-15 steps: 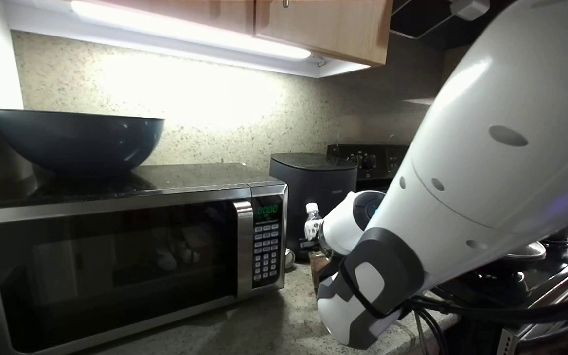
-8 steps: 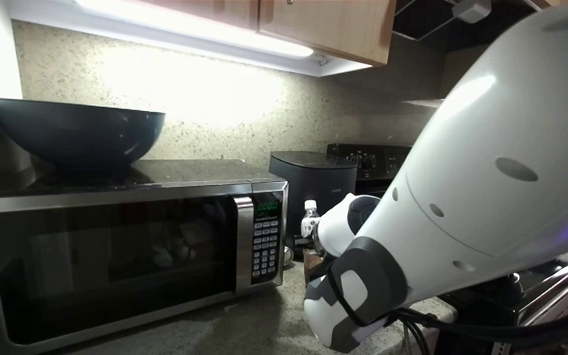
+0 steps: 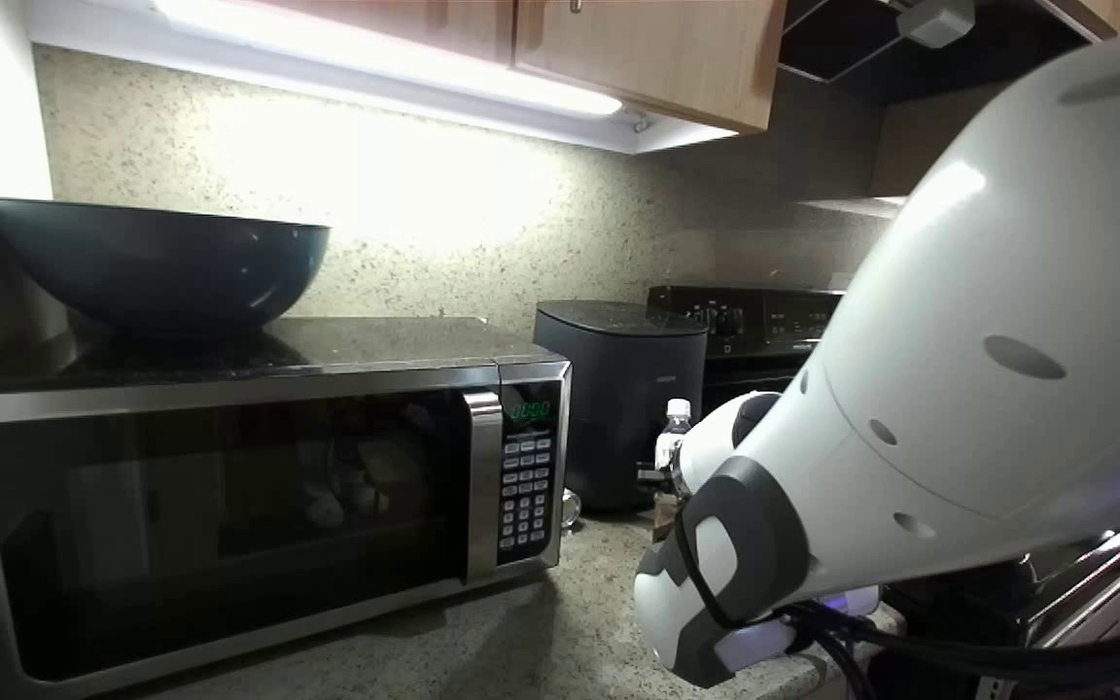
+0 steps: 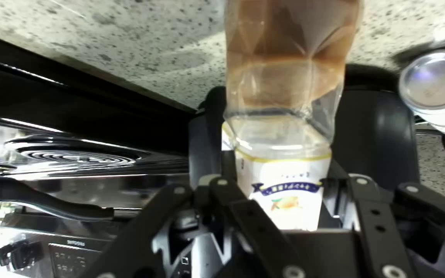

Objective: Pick up the bottle and put it on the counter

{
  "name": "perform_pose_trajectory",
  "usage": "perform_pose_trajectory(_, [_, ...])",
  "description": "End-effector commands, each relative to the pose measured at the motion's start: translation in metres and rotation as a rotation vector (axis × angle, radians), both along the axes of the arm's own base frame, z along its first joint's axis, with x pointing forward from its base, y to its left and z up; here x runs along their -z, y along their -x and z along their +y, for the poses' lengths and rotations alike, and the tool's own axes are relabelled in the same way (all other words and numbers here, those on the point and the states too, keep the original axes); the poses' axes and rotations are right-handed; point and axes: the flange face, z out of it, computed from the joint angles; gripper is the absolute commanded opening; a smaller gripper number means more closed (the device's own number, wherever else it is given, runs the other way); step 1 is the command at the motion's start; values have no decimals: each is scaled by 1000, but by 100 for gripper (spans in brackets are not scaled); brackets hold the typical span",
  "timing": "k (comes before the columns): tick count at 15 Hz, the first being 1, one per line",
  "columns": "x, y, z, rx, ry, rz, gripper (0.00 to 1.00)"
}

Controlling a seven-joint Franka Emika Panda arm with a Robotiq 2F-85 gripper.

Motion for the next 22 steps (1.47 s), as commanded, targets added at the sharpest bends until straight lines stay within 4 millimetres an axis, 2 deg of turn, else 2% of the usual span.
perform_pose_trajectory(1, [-8,25,-27,68,28,14,28])
perform_pose_trajectory(5, [-7,25,-37,76,26,47,28])
perform_pose_trajectory(10, [5,17,-24,39,30,68,28])
perform_pose_trajectory(11, [7,16,-21,32,30,74,78])
perform_pose_trajectory(12, [6,15,-18,22,27,75,79])
perform_pose_trajectory(15, [9,14,-13,10,31,82,97])
perform_pose_trajectory(19, [12,14,-8,2,27,86,100])
perform_pose_trajectory(22, [0,18,-4,-4,8,80,100])
